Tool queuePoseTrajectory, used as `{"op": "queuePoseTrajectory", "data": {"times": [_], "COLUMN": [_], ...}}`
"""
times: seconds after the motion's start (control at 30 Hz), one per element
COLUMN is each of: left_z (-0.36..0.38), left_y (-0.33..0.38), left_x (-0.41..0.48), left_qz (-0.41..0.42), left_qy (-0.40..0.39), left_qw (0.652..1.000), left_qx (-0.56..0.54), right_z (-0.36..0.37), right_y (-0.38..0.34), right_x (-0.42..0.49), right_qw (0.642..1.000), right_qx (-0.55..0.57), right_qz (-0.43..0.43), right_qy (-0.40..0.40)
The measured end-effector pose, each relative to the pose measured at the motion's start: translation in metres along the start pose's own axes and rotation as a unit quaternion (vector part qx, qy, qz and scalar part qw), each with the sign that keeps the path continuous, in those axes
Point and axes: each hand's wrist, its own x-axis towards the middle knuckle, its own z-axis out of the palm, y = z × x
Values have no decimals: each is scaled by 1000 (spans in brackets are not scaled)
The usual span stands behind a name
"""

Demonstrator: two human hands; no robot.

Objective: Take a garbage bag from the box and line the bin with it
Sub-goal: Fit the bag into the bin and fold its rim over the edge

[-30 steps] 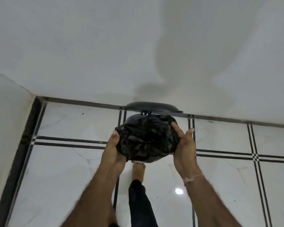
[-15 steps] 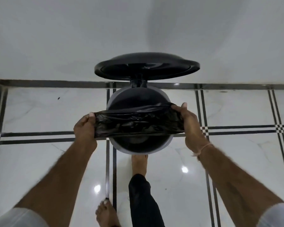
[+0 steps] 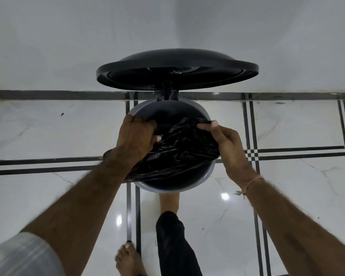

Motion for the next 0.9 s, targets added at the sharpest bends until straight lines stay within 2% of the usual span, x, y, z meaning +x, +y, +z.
{"op": "queuePoseTrajectory", "data": {"times": [0.07,0.1,0.13,0.17,0.23,0.3,0.37,0.47,0.53,0.63,0.67,0.73,0.8,0.83,0.9], "left_z": [-1,-2,-1,1,12,19,20,11,6,6,9,16,21,21,14], "left_y": [5,6,8,11,12,11,10,25,42,53,51,39,20,8,-6], "left_x": [0,0,-1,-5,-11,-18,-25,-20,-8,7,7,-1,-7,-8,-7], "left_qz": [-48,-76,-104,-145,-236,-294,-288,-210,-212,-292,-299,-283,-275,-269,-235], "left_qy": [-42,-38,-31,-13,69,122,161,188,175,169,167,157,183,210,231], "left_qw": [998,995,990,970,888,818,787,806,800,721,718,750,777,793,847], "left_qx": [-29,-54,-94,-194,-388,-479,-522,-520,-534,-605,-605,-577,-535,-504,-418], "right_z": [-5,-6,-6,-6,-1,6,14,18,15,8,6,2,-2,-2,-3], "right_y": [-3,-4,-3,-3,1,4,2,-4,-8,-10,-9,-6,-5,-6,-7], "right_x": [5,7,10,13,18,22,26,33,41,50,50,48,48,50,56], "right_qw": [1000,999,998,994,977,971,970,958,947,945,942,940,943,947,956], "right_qx": [-11,-25,-55,-101,-191,-205,-202,-229,-256,-270,-282,-290,-280,-270,-243], "right_qz": [-11,-19,-32,-50,-93,-121,-136,-171,-183,-173,-171,-174,-176,-174,-162], "right_qy": [4,7,10,8,2,13,20,37,57,72,67,50,26,18,11]}}
